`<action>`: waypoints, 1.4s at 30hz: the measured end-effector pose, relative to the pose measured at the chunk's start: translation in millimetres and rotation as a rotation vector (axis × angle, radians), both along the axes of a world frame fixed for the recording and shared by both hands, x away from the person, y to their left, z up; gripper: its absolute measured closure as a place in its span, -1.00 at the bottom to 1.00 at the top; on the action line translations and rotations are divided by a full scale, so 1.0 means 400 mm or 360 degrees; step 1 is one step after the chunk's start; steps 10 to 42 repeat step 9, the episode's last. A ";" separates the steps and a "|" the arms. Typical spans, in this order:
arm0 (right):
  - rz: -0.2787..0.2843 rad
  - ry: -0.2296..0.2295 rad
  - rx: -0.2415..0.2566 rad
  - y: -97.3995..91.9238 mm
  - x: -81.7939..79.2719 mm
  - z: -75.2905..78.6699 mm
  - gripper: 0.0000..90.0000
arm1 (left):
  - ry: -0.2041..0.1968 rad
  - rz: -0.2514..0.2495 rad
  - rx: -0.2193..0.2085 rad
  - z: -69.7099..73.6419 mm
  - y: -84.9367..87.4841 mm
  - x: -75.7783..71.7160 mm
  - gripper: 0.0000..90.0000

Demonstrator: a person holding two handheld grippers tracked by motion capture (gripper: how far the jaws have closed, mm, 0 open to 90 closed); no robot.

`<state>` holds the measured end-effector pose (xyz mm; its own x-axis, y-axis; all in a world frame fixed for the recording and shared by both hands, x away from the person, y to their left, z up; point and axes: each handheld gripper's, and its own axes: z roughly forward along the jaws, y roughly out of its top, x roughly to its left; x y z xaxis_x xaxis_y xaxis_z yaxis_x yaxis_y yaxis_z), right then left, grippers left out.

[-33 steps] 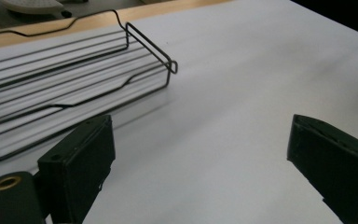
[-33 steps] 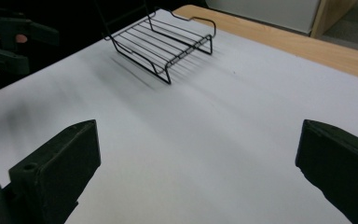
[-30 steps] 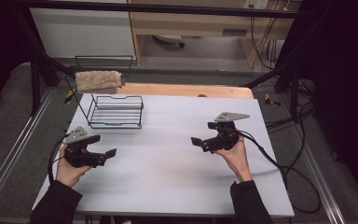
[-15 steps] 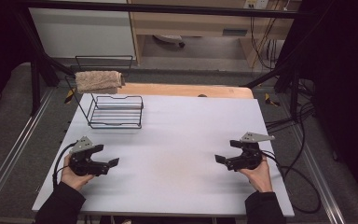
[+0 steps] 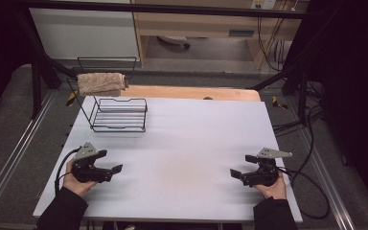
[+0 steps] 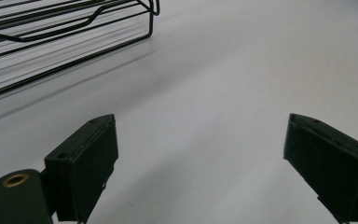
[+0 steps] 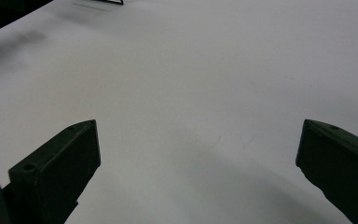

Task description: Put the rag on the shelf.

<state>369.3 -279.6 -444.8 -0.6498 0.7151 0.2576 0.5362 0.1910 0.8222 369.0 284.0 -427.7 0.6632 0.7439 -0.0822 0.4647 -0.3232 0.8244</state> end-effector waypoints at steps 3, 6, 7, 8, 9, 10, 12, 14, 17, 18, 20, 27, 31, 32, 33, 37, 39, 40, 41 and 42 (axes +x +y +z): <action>0.0004 -0.0003 -0.0009 -0.003 -0.004 -0.004 -0.99 | 0.0001 -0.0002 0.0000 -0.002 0.000 -0.003 -0.78; 0.0003 -0.0007 -0.0009 -0.002 -0.004 -0.004 -0.99 | 0.0002 -0.0001 0.0003 -0.003 0.002 -0.005 -0.78; 0.0005 0.0001 -0.0013 -0.002 -0.005 -0.004 -0.99 | 0.0002 0.0001 0.0003 -0.003 0.003 -0.006 -0.78; 0.0004 -0.0004 -0.0014 -0.002 -0.005 -0.004 -0.99 | -0.0002 0.0004 0.0006 -0.003 0.003 -0.006 -0.78; 0.0002 -0.0004 -0.0012 -0.002 -0.005 -0.004 -0.99 | -0.0004 0.0006 0.0004 -0.003 0.003 -0.006 -0.78; 0.0002 -0.0004 -0.0012 -0.002 -0.005 -0.004 -0.99 | -0.0004 0.0006 0.0004 -0.003 0.003 -0.006 -0.78; 0.0002 -0.0004 -0.0012 -0.002 -0.005 -0.004 -0.99 | -0.0004 0.0006 0.0004 -0.003 0.003 -0.006 -0.78; 0.0002 -0.0004 -0.0012 -0.002 -0.005 -0.004 -0.99 | -0.0004 0.0006 0.0004 -0.003 0.003 -0.006 -0.78; 0.0002 -0.0004 -0.0012 -0.002 -0.005 -0.004 -0.99 | -0.0004 0.0006 0.0004 -0.003 0.003 -0.006 -0.78; 0.0002 -0.0004 -0.0012 -0.002 -0.005 -0.004 -0.99 | -0.0004 0.0006 0.0004 -0.003 0.003 -0.006 -0.78; 0.0002 -0.0004 -0.0012 -0.002 -0.005 -0.004 -0.99 | -0.0004 0.0006 0.0004 -0.003 0.003 -0.006 -0.78; 0.0002 -0.0004 -0.0012 -0.002 -0.005 -0.004 -0.99 | -0.0004 0.0006 0.0004 -0.003 0.003 -0.006 -0.78; 0.0002 -0.0004 -0.0012 -0.002 -0.005 -0.004 -0.99 | -0.0004 0.0006 0.0004 -0.003 0.003 -0.006 -0.78; 0.0002 -0.0004 -0.0012 -0.002 -0.005 -0.004 -0.99 | -0.0004 0.0006 0.0004 -0.003 0.003 -0.006 -0.78; 0.0002 -0.0004 -0.0012 -0.002 -0.005 -0.004 -0.99 | -0.0004 0.0006 0.0004 -0.003 0.003 -0.006 -0.78; 0.0002 -0.0004 -0.0012 -0.002 -0.005 -0.004 -0.99 | -0.0004 0.0006 0.0004 -0.003 0.003 -0.006 -0.78; 0.0002 -0.0004 -0.0012 -0.002 -0.005 -0.004 -0.99 | -0.0004 0.0006 0.0004 -0.003 0.003 -0.006 -0.78; 0.0002 -0.0004 -0.0012 -0.002 -0.005 -0.004 -0.99 | -0.0004 0.0006 0.0004 -0.003 0.003 -0.006 -0.78; 0.0002 -0.0004 -0.0012 -0.002 -0.005 -0.004 -0.99 | -0.0004 0.0006 0.0004 -0.003 0.003 -0.006 -0.78; 0.0002 -0.0004 -0.0012 -0.002 -0.005 -0.004 -0.99 | -0.0004 0.0006 0.0004 -0.003 0.003 -0.006 -0.78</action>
